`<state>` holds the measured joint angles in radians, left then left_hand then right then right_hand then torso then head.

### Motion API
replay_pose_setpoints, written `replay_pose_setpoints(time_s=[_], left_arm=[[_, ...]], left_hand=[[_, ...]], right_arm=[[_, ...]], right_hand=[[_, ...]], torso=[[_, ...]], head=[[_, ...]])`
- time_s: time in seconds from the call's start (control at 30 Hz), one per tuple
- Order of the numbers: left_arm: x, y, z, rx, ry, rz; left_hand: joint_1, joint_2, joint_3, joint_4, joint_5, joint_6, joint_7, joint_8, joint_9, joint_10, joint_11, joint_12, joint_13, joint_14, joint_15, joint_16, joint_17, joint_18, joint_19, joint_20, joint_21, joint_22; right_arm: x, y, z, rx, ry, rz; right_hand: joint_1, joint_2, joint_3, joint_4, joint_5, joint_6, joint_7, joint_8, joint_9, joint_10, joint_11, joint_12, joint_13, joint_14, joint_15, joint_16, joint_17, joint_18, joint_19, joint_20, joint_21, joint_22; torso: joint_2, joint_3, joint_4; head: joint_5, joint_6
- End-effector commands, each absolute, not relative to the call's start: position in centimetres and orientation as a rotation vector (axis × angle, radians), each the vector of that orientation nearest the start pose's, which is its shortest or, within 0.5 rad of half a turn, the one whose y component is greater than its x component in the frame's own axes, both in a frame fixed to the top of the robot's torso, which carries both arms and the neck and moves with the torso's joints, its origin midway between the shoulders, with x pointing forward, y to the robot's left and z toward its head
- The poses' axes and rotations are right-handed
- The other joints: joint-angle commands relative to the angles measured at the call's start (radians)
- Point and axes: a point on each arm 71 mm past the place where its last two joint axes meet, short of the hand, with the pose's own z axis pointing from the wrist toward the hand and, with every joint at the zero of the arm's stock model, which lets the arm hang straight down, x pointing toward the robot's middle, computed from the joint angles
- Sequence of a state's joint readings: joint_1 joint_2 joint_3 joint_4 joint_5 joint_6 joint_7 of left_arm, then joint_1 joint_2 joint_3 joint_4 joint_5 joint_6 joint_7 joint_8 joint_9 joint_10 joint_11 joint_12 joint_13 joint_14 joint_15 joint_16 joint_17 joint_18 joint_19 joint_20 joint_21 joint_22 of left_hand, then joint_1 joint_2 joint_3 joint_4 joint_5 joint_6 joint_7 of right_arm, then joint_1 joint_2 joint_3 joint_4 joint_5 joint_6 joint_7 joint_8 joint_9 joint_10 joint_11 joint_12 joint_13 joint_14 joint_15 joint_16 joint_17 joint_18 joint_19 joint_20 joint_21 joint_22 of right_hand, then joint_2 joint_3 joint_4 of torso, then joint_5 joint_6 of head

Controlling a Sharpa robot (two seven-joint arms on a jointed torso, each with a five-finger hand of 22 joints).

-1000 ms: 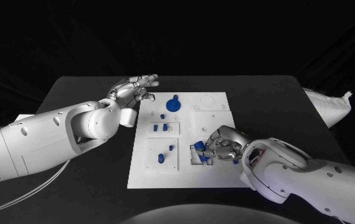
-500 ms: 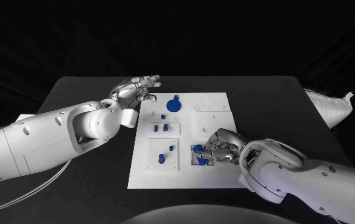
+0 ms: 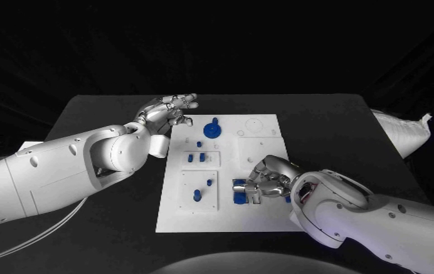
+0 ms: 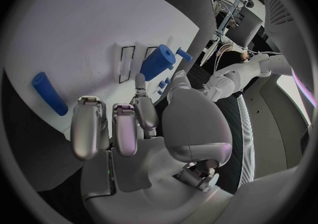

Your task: Assemble the parts on the task board

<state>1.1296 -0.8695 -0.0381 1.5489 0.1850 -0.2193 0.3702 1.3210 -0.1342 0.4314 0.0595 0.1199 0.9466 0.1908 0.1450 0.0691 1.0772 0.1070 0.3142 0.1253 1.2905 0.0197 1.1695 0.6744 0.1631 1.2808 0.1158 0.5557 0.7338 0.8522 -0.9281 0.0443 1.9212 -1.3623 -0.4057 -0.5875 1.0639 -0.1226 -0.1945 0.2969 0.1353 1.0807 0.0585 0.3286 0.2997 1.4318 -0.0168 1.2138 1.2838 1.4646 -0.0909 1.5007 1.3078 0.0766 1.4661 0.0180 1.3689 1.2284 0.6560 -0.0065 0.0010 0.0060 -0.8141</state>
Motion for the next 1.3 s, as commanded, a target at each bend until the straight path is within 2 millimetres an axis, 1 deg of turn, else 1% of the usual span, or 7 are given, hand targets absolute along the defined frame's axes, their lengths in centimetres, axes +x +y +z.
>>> replay_pose_setpoints(time_s=[0.03,0.23,0.37,0.57,0.7,1.17,1.3], left_arm=[[47.05,21.12,-21.29,-1.383,1.460,-1.651],[47.07,21.19,-21.30,-1.383,1.458,-1.648],[47.07,21.28,-21.30,-1.384,1.457,-1.646],[47.07,21.34,-21.31,-1.384,1.457,-1.645],[47.07,21.36,-21.32,-1.384,1.457,-1.645],[47.06,21.41,-21.34,-1.386,1.458,-1.644],[47.05,21.46,-21.35,-1.386,1.458,-1.642]], left_hand=[[0.003,0.002,-0.001,-0.004,0.003,-0.010,0.000,0.004,-0.001,-0.008,0.002,0.003,0.001,-0.006,0.001,-0.001,0.000,0.019,-0.008,0.001,-0.004,-0.001],[0.003,0.002,-0.001,-0.004,0.003,-0.010,0.000,0.004,-0.001,-0.008,0.002,0.003,0.001,-0.006,0.001,-0.001,0.000,0.019,-0.008,0.001,-0.004,-0.001],[0.003,0.002,-0.001,-0.004,0.003,-0.010,0.000,0.004,-0.001,-0.008,0.002,0.003,0.001,-0.006,0.001,-0.001,0.000,0.019,-0.008,0.001,-0.004,-0.001],[0.003,0.002,-0.001,-0.004,0.003,-0.010,0.000,0.004,-0.001,-0.008,0.002,0.003,0.001,-0.006,0.001,-0.001,0.000,0.019,-0.008,0.001,-0.004,-0.001],[0.003,0.002,-0.001,-0.004,0.003,-0.010,0.000,0.004,-0.001,-0.008,0.002,0.003,0.001,-0.006,0.001,-0.001,0.000,0.019,-0.008,0.001,-0.004,-0.001],[0.003,0.002,-0.001,-0.004,0.003,-0.010,0.000,0.004,-0.001,-0.008,0.002,0.003,0.001,-0.006,0.001,-0.001,0.000,0.019,-0.008,0.001,-0.004,-0.001],[0.003,0.002,-0.001,-0.004,0.003,-0.010,0.000,0.004,-0.001,-0.008,0.002,0.003,0.001,-0.006,0.001,-0.001,0.000,0.019,-0.008,0.001,-0.004,-0.001]], right_arm=[[35.15,-15.87,-26.06,0.291,1.974,0.626],[35.02,-15.86,-25.87,0.275,1.958,0.634],[34.74,-15.75,-25.67,0.240,1.948,0.658],[34.47,-15.59,-25.53,0.182,1.944,0.672],[34.33,-15.39,-25.55,0.133,1.950,0.671],[34.72,-15.26,-26.16,0.090,1.961,0.618],[34.69,-15.19,-26.29,0.082,1.965,0.620]], right_hand=[[-0.014,-0.002,0.008,0.000,-0.004,-0.007,-0.001,-0.002,0.002,-0.008,-0.002,-0.008,-0.006,0.076,0.005,-0.005,0.112,-0.006,-0.004,-0.001,-0.007,-0.001],[0.000,0.013,0.031,-0.003,0.025,-0.007,-0.002,0.002,0.009,-0.006,-0.003,-0.012,-0.007,0.077,0.004,-0.004,0.116,-0.006,-0.003,-0.001,-0.005,0.003],[0.086,0.033,0.054,-0.020,0.053,0.011,-0.011,0.023,0.025,0.000,-0.010,-0.010,-0.003,0.079,-0.001,-0.001,0.124,-0.008,0.001,-0.004,0.000,0.012],[0.180,0.045,0.065,-0.061,0.050,0.015,-0.017,0.048,0.045,0.009,-0.016,0.006,0.012,0.082,-0.007,0.004,0.134,-0.010,0.005,-0.010,0.007,0.024],[0.236,0.051,0.071,-0.097,0.026,0.014,-0.020,0.063,0.056,0.016,-0.019,0.021,0.025,0.083,-0.009,0.009,0.143,-0.013,0.009,-0.012,0.013,0.035],[0.275,0.088,0.077,-0.124,0.015,0.013,-0.027,0.085,0.072,0.029,-0.024,0.046,0.048,0.086,-0.013,0.017,0.159,-0.016,0.014,-0.016,0.024,0.053],[0.276,0.090,0.078,-0.125,0.015,0.012,-0.027,0.085,0.073,0.029,-0.025,0.047,0.048,0.086,-0.013,0.016,0.159,-0.016,0.014,-0.016,0.023,0.052]], torso=[[0.001,-0.0005,-0.0007],[0.001,0.0004,0.0002],[0.001,0.0009,-0.0004],[0.001,0.0002,-0.0004],[0.001,0.0004,0.0004],[0.001,0.0002,0.0016],[0.000,0.0000,0.0033]], head=[[0.000,0.000],[-0.001,-0.001],[0.000,-0.002],[-0.001,-0.001],[-0.001,-0.003],[-0.002,-0.008],[-0.001,-0.010]])
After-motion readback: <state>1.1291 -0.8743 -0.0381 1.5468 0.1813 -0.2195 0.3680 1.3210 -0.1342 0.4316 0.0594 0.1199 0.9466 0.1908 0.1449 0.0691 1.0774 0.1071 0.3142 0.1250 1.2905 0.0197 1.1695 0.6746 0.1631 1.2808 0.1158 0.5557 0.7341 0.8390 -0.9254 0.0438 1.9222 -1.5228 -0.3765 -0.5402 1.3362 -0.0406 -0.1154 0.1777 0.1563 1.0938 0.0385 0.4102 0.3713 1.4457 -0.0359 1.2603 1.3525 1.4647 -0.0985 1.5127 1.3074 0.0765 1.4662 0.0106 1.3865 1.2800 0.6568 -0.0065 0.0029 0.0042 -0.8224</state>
